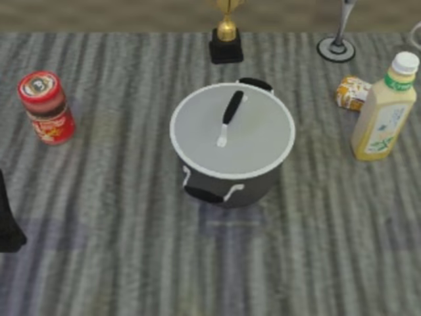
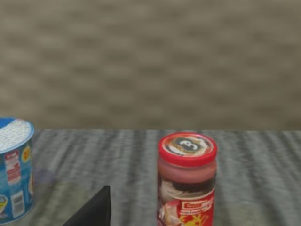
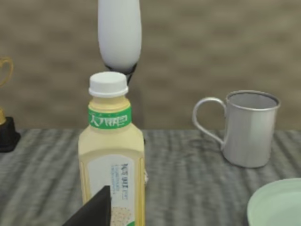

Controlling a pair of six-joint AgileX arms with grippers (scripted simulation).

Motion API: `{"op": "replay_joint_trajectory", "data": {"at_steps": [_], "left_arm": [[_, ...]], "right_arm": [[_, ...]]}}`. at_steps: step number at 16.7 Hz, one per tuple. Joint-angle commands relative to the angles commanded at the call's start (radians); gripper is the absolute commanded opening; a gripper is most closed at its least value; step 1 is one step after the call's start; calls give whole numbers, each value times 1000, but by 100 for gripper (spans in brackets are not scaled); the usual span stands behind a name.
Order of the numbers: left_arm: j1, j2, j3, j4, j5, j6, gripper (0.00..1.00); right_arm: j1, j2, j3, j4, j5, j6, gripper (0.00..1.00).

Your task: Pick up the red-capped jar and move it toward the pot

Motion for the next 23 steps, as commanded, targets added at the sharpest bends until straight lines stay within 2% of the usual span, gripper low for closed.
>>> {"op": "replay_joint_trajectory", "data": {"at_steps": [5,11,16,23], "left_arm": [[-6,55,37,-54,4,5,100],[-41,406,324,-360,30,39,100],[-73,838,782,-663,51,81,100],[-86,1513,1620,-1033,55,138,100]], "right_arm": [[0,0,0,0,0,0,100],[0,0,0,0,0,0,100],[0,0,0,0,0,0,100],[0,0,0,0,0,0,100]]}}
